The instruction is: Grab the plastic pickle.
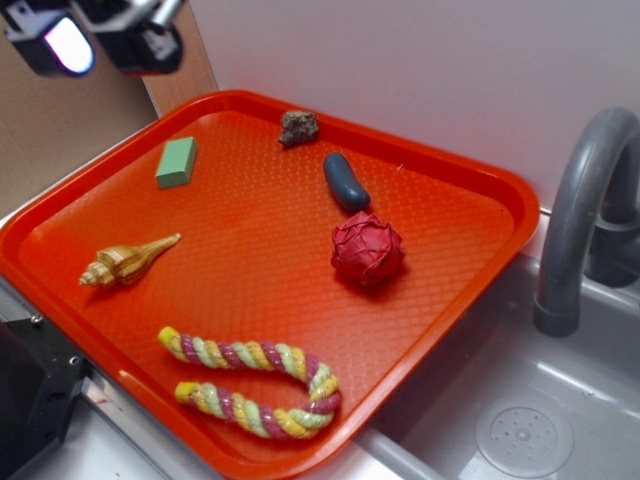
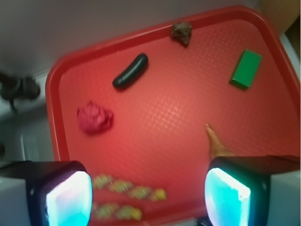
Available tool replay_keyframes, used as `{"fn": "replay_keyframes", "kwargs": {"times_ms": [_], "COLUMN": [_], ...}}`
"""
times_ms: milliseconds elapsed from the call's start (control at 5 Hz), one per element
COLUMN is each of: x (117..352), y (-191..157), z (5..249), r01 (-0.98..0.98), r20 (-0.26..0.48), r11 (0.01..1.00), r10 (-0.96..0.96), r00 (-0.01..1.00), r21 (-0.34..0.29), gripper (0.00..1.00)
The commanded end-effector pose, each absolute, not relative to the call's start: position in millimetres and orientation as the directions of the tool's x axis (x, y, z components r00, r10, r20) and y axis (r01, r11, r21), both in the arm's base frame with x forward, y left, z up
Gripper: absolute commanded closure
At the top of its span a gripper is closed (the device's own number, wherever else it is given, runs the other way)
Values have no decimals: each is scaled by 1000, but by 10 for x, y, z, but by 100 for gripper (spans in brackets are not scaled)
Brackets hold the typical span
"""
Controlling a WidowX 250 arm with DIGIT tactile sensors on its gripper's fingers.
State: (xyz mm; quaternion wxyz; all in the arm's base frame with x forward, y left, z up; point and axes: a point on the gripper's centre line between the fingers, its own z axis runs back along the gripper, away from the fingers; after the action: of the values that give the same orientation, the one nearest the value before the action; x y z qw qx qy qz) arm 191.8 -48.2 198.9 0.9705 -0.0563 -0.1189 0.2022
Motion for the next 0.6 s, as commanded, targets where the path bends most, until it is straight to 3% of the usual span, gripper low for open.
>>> {"fn": "replay_keyframes", "kwargs": {"times_ms": [0,400], "x": [2380,2781], "y": [-675,-752], "z": [1638,1236], "r01": [-515,-589], "r20": [309,344], "r11": [842,800], "r10": [538,587], "r00": [784,733], "r21": [-161,-113], "gripper": [0,0]}}
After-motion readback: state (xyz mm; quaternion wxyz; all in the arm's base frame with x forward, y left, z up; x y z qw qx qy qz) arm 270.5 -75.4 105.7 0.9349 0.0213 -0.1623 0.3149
